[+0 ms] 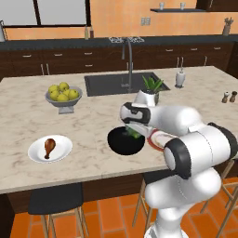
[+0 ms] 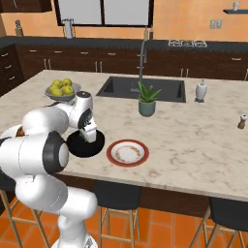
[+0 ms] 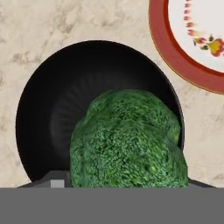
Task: Pick the chicken drumstick and broccoli from their plates and place them in the bowl. Then put the bowl in the fridge.
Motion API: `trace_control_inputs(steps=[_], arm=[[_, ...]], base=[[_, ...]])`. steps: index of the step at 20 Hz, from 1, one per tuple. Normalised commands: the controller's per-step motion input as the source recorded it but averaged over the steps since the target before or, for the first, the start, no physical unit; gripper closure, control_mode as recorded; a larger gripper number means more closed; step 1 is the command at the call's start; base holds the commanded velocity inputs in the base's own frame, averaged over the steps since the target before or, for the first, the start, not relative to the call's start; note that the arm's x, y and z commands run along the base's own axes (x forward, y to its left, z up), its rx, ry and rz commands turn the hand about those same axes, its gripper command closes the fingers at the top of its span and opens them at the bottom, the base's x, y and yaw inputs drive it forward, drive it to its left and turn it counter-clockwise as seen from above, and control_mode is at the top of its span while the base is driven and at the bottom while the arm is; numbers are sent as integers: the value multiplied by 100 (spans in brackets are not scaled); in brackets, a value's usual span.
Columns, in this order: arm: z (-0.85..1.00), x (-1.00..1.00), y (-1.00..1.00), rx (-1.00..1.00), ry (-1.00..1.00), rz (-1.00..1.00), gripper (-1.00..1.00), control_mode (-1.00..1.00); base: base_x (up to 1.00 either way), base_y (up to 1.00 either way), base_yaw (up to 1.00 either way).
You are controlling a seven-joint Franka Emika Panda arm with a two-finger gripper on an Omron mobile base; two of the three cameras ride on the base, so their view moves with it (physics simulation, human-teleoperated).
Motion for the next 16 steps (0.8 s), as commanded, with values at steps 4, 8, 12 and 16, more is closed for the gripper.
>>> trace_control_inputs(steps=[4, 8, 12, 16], arm=[[-55, 37, 5, -3, 0, 0, 100, -100], [-58, 38, 18, -5, 0, 0, 100, -100], [-53, 25, 11, -4, 3, 0, -100, -100], [-12, 3, 0, 0, 4, 0, -100, -100]], base=[[0, 0, 0], [0, 0, 0], [0, 0, 0], [0, 0, 0]])
